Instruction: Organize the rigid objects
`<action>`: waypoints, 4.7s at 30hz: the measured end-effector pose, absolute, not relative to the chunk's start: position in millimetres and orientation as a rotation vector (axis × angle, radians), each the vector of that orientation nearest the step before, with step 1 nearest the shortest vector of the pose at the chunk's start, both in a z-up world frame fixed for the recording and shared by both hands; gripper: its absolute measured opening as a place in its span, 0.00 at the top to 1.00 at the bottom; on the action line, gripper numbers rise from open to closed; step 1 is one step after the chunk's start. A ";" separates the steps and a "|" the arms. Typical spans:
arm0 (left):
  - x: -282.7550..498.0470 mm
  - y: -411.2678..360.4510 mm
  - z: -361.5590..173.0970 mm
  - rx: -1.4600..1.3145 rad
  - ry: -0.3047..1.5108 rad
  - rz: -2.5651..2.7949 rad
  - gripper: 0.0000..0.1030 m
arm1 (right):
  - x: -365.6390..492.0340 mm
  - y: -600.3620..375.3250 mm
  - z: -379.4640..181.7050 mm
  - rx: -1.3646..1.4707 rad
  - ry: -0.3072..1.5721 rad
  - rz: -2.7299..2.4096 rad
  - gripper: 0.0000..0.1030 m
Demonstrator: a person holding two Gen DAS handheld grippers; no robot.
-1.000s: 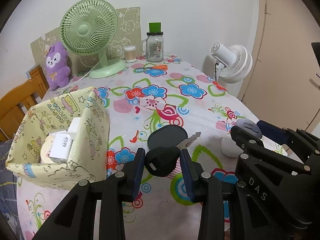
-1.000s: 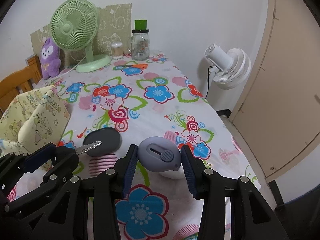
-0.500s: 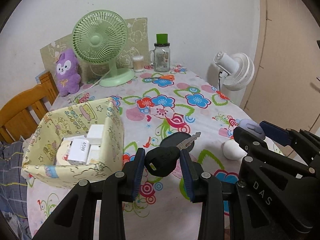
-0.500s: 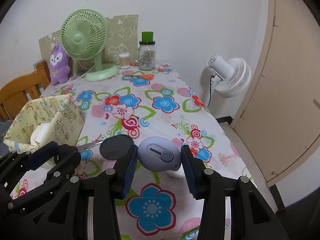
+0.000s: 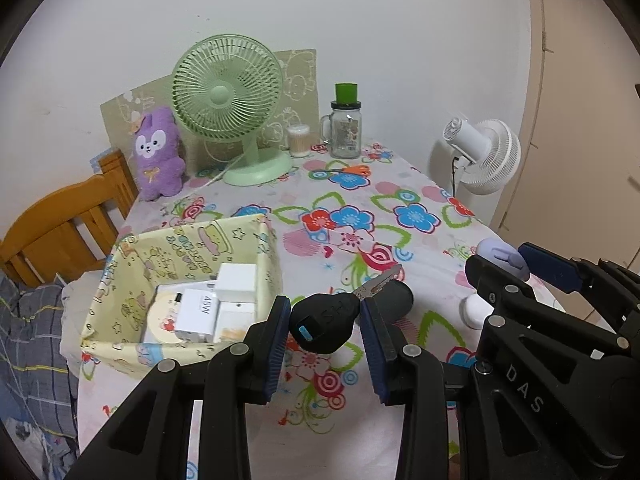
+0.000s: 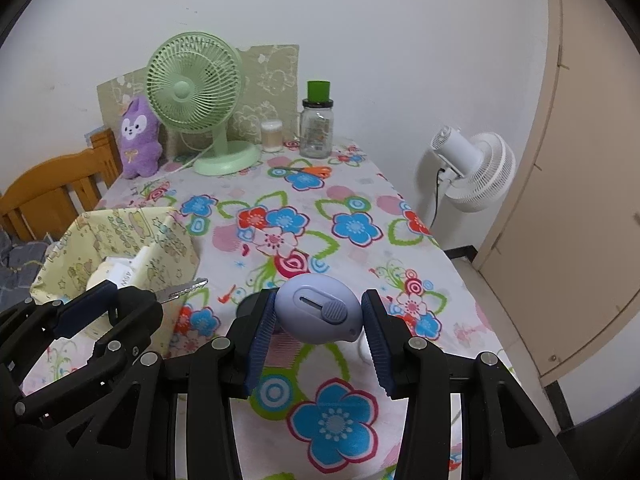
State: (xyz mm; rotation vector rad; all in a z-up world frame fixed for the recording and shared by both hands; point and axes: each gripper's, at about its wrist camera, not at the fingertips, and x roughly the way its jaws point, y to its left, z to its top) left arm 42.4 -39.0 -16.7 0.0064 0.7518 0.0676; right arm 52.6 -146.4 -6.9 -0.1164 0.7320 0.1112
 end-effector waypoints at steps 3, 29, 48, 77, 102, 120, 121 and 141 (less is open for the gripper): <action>42.4 -32.1 -14.5 0.004 0.750 0.077 0.65 | 54.1 -139.0 -4.6 -0.121 0.730 0.121 0.54; 60.3 29.2 -14.1 -0.030 0.760 0.136 0.65 | 82.4 -75.2 0.3 -0.144 0.729 0.167 0.54; 73.7 73.2 -30.5 -0.045 0.804 0.172 0.65 | 101.2 -19.7 -9.8 -0.170 0.756 0.251 0.54; 99.4 123.2 -65.2 -0.055 0.894 0.216 0.65 | 131.7 46.7 -46.5 -0.207 0.866 0.356 0.54; 108.4 132.0 -83.7 -0.088 0.950 0.191 0.58 | 142.4 53.7 -65.5 -0.183 0.952 0.382 0.53; 83.5 112.2 -58.0 -0.092 0.907 0.183 0.20 | 115.1 34.4 -39.0 -0.162 0.892 0.390 0.30; 81.9 110.4 -56.6 -0.088 0.904 0.182 0.19 | 112.9 32.4 -36.9 -0.166 0.880 0.382 0.26; 60.5 70.0 -35.5 -0.045 0.848 0.167 0.11 | 86.8 -10.3 -16.1 -0.151 0.840 0.338 0.15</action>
